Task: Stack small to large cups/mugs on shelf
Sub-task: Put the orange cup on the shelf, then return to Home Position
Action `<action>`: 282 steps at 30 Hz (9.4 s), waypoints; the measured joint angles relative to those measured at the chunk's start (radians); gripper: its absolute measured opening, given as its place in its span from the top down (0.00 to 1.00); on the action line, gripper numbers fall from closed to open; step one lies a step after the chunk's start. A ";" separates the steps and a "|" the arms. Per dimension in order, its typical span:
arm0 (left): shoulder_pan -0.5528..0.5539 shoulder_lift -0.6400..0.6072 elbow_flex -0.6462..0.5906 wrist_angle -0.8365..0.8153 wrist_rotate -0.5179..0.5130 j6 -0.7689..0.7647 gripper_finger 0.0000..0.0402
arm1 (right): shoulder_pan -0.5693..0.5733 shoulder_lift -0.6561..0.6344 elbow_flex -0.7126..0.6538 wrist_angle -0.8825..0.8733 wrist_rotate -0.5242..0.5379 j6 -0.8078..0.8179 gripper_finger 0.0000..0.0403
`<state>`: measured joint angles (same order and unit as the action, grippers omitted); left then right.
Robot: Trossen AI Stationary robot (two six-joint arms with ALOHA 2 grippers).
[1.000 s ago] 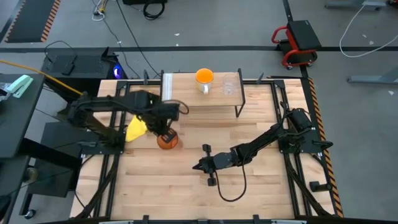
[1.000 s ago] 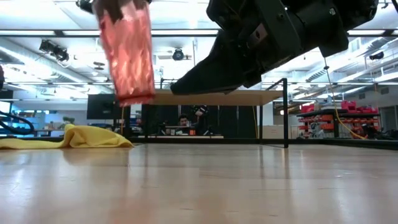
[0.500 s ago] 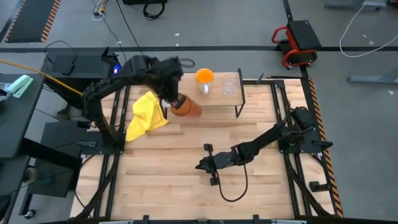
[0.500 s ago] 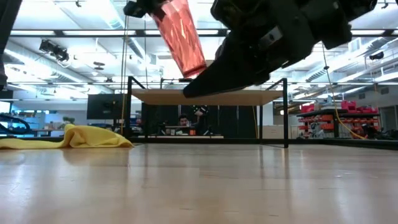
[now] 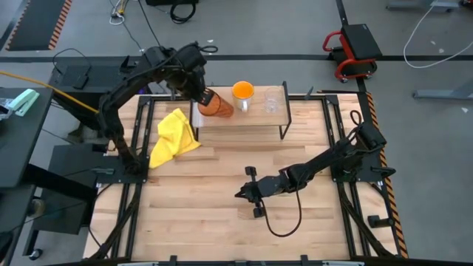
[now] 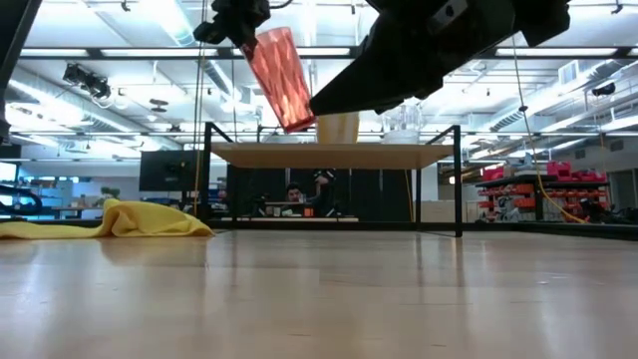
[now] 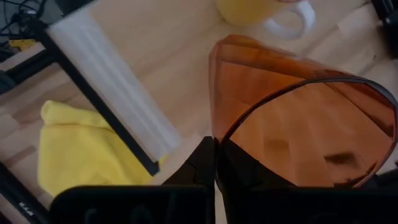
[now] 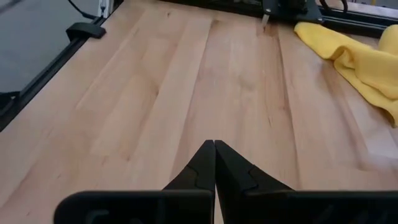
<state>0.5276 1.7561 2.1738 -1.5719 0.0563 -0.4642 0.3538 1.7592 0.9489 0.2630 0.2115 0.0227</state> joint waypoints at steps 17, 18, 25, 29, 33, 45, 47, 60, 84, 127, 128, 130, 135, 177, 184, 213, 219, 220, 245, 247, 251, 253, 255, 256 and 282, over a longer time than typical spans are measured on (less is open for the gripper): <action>0.077 0.000 -0.005 0.001 -0.024 0.024 0.97 | -0.052 -0.027 -0.001 0.012 0.206 -0.133 0.98; 0.077 0.000 -0.005 0.001 -0.025 0.027 0.97 | -0.073 -0.047 -0.001 0.038 0.221 -0.168 0.98; 0.077 0.000 -0.005 0.001 -0.025 0.082 0.97 | -0.318 -0.331 0.000 0.132 0.073 -0.321 0.98; 0.077 0.000 -0.005 0.001 -0.026 0.134 0.97 | -0.480 -0.510 0.068 0.022 -0.154 -0.322 0.98; 0.081 0.000 -0.006 0.001 -0.033 0.188 0.97 | -0.564 -0.536 0.264 -0.244 -0.266 -0.324 0.98; 0.110 0.000 -0.006 0.001 -0.055 0.185 0.97 | -0.607 -0.139 0.402 -0.331 -0.265 -0.424 0.99; 0.110 0.000 -0.006 0.001 -0.056 0.188 0.97 | -0.608 -0.119 0.400 -0.302 -0.197 -0.443 0.99; 0.109 -0.002 -0.006 0.001 -0.053 0.209 0.97 | -0.705 -0.109 0.401 -0.234 -0.264 -0.435 0.99; 0.097 -0.002 -0.006 0.001 -0.028 0.180 0.97 | -0.731 -0.050 0.401 -0.192 -0.265 -0.399 1.00; 0.096 0.011 -0.006 0.006 0.006 0.225 0.90 | -0.720 -0.011 0.400 -0.192 -0.274 -0.392 0.99; 0.096 0.011 -0.006 0.006 0.005 0.225 0.89 | -0.720 -0.011 0.400 -0.192 -0.274 -0.392 0.99; 0.096 0.011 -0.006 0.005 0.004 0.224 0.88 | -0.720 -0.011 0.400 -0.192 -0.274 -0.391 0.99; 0.098 0.011 -0.006 0.003 0.003 0.224 0.87 | -0.720 -0.011 0.400 -0.193 -0.273 -0.391 0.99; 0.104 0.011 -0.006 0.067 -0.075 0.229 0.77 | -0.640 -0.011 0.400 -0.133 -0.273 -0.400 0.99; 0.104 0.011 -0.006 0.108 -0.075 0.249 0.78 | -0.643 -0.011 0.400 -0.109 -0.272 -0.411 0.99; 0.110 -0.010 -0.006 0.125 -0.143 0.357 0.76 | -0.687 -0.011 0.400 -0.109 -0.264 -0.381 0.99; 0.110 -0.085 -0.006 0.123 -0.220 0.348 0.77 | -0.674 -0.018 0.400 -0.129 -0.214 -0.385 0.99; 0.110 -0.101 -0.005 0.122 -0.221 0.345 0.78 | -0.670 -0.027 0.400 -0.146 -0.202 -0.386 0.99; -0.292 -0.239 -0.006 0.001 -0.387 0.124 0.82 | -0.320 -0.595 0.359 -0.853 -0.051 -0.019 0.99; -0.352 -0.239 -0.006 0.001 -0.397 0.115 0.83 | -0.283 -0.619 0.344 -0.870 -0.046 0.030 0.99; -0.455 -0.239 -0.006 0.001 -0.413 0.097 0.83 | -0.214 -0.664 0.319 -0.868 -0.043 0.087 0.99; -0.497 -0.239 -0.006 0.003 -0.415 0.066 0.83 | -0.180 -0.680 0.307 -0.868 -0.044 0.106 0.99; -0.536 -0.239 -0.006 0.003 -0.415 0.038 0.82 | -0.149 -0.689 0.305 -0.868 -0.044 0.134 0.99; -0.555 -0.239 -0.006 0.003 -0.415 0.017 0.82 | -0.135 -0.691 0.305 -0.866 -0.044 0.154 0.99; -0.820 -0.268 -0.300 0.127 -0.559 -0.068 0.80 | 0.102 -0.689 0.196 -0.724 -0.093 0.283 0.99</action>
<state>-0.2929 1.4883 1.8743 -1.4448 -0.5024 -0.5325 0.4554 1.0698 1.1445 -0.4609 0.1186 0.3061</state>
